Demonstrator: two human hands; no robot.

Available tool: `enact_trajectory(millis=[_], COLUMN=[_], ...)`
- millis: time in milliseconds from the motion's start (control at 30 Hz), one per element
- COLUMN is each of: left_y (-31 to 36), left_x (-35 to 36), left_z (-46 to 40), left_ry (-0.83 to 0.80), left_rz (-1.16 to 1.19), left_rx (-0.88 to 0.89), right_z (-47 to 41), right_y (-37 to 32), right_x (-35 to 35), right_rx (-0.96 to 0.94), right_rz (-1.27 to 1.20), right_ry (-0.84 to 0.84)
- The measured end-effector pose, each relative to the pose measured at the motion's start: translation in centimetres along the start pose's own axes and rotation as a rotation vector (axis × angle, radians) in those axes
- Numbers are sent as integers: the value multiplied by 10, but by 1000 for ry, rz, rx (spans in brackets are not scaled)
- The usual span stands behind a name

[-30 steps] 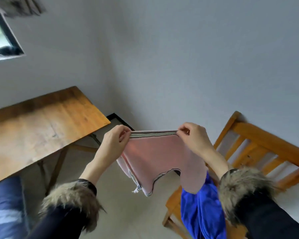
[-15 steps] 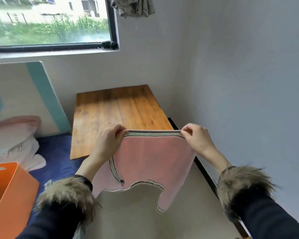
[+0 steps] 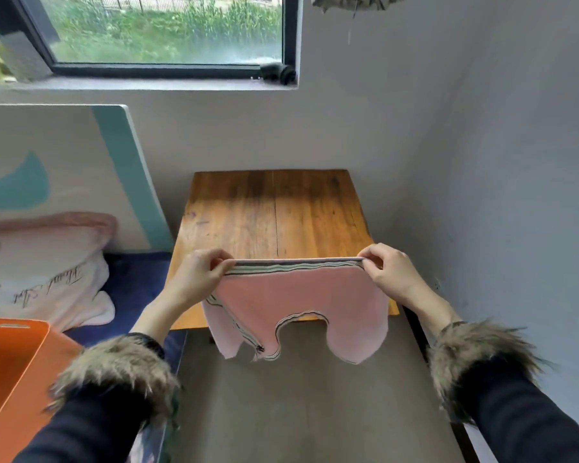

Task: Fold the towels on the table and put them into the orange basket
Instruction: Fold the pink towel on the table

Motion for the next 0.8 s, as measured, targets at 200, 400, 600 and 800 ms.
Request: enact_trajectory(millis=[200, 400, 600, 800], left_y=[-36, -87, -144, -174], left_x=[20, 43, 69, 85], left_z=[-76, -185, -287, -351], left_ry=[-41, -54, -95, -23], left_rz=[-17, -23, -45, 36], left_rx=[-77, -96, -125, -154], right_z=[-91, -202, -300, -360], right_y=[20, 30, 34, 36], right_x=[23, 63, 107, 135], right_rx=[54, 114, 168, 225], right_rz=[103, 190, 249, 251], right_ry=[25, 24, 30, 85])
Point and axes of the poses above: each hand's wrist, its own z-axis away from the middle knuckle, its own x-axis out of the palm, y = z × x, the point moved 7 cm from there along -z, towards the middle knuckle, and after that the axes turned 6 degrees about z, right-handed, at the moved point
